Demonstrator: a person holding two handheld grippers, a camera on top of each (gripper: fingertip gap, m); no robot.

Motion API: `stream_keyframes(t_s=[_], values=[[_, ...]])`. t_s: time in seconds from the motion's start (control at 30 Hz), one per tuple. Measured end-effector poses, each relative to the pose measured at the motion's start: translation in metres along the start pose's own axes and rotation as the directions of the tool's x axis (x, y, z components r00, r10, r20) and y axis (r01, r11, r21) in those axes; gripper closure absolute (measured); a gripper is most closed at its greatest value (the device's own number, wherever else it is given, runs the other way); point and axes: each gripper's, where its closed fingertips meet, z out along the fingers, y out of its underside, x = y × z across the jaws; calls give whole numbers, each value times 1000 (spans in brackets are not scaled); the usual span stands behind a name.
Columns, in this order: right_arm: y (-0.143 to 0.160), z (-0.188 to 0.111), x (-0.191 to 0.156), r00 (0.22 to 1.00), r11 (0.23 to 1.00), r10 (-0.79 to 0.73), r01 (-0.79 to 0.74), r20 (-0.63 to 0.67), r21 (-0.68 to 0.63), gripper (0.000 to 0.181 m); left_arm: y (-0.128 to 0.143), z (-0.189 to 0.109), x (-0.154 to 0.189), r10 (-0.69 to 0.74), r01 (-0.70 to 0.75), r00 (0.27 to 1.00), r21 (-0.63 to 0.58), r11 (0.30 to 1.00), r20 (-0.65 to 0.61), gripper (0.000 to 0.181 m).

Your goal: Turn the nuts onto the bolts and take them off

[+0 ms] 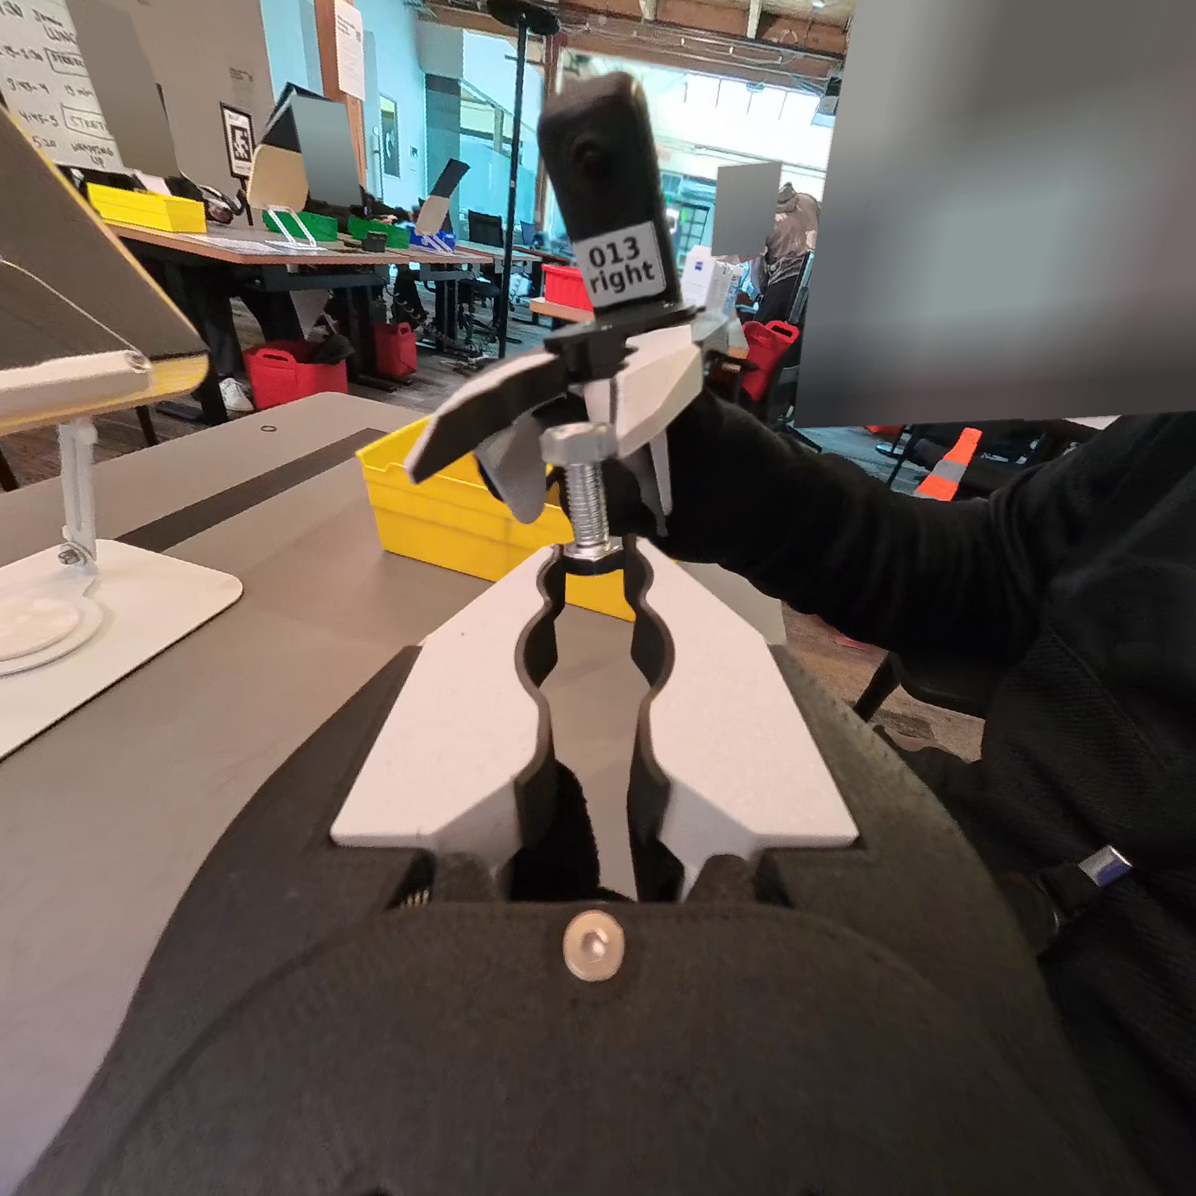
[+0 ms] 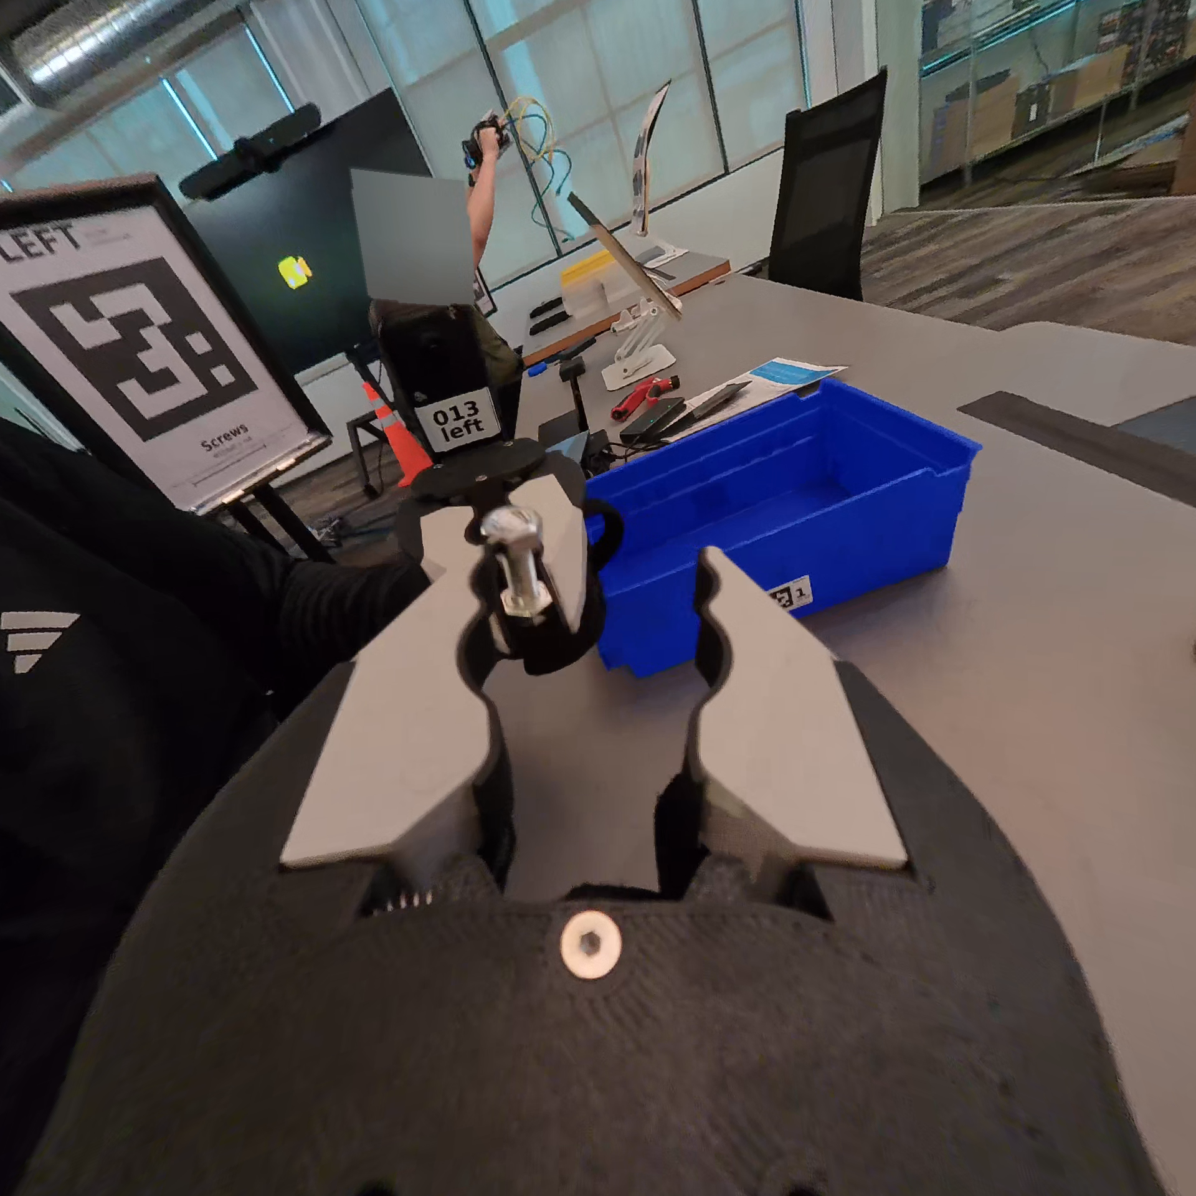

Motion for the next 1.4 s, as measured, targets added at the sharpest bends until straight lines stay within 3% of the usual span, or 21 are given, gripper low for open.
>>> stream_keyframes(t_s=[0.03,0.07,0.13,0.33,0.47,0.5,0.53,0.67,0.87,1.07,1.17,1.23,1.3,1.4], values=[[1,-5,4,1000,1000,9,-9,-6,0,141,-4,-2,0,1,-1,1000,23,1000,-5,166],[3,-9,11,999,1000,10,-10,-37,-4,146,-7,-4,1,-8,9,1000,39,999,-11,166],[2,-17,22,996,1000,20,-20,-89,9,140,-11,-6,2,-5,6,1000,54,999,-19,165],[-8,2,-14,998,998,-53,52,34,23,123,-4,-1,4,-5,5,1000,31,1000,-26,165],[-7,4,-8,999,999,-27,26,38,35,117,-7,-1,7,18,-17,1000,29,999,-24,166],[-7,-1,-2,1000,999,-4,3,29,46,126,-9,-3,7,20,-20,1000,34,999,-23,166],[-8,-10,6,1000,997,10,-11,8,75,146,-12,-5,8,22,-20,999,49,999,-33,166],[-18,-29,14,998,985,63,-67,26,162,125,-9,-3,6,28,-27,999,29,999,-22,165],[-13,6,-21,995,994,-67,60,75,87,111,-2,2,8,26,-26,999,7,1000,-25,165],[-9,17,-17,997,996,-50,46,56,76,106,-4,2,12,51,-51,998,9,999,-32,166],[-11,8,-10,999,995,-29,24,46,101,102,-9,-1,11,51,-51,998,27,998,-21,166],[-14,-6,1,1000,992,-5,1,25,127,113,-15,-5,10,43,-41,999,54,998,-24,166],[-15,-21,16,1000,988,10,-5,-29,152,113,-17,-8,8,48,-47,999,56,997,-15,166],[-18,-23,11,1000,988,11,-11,-1,152,107,-14,-7,6,40,-39,999,48,998,-12,166]])
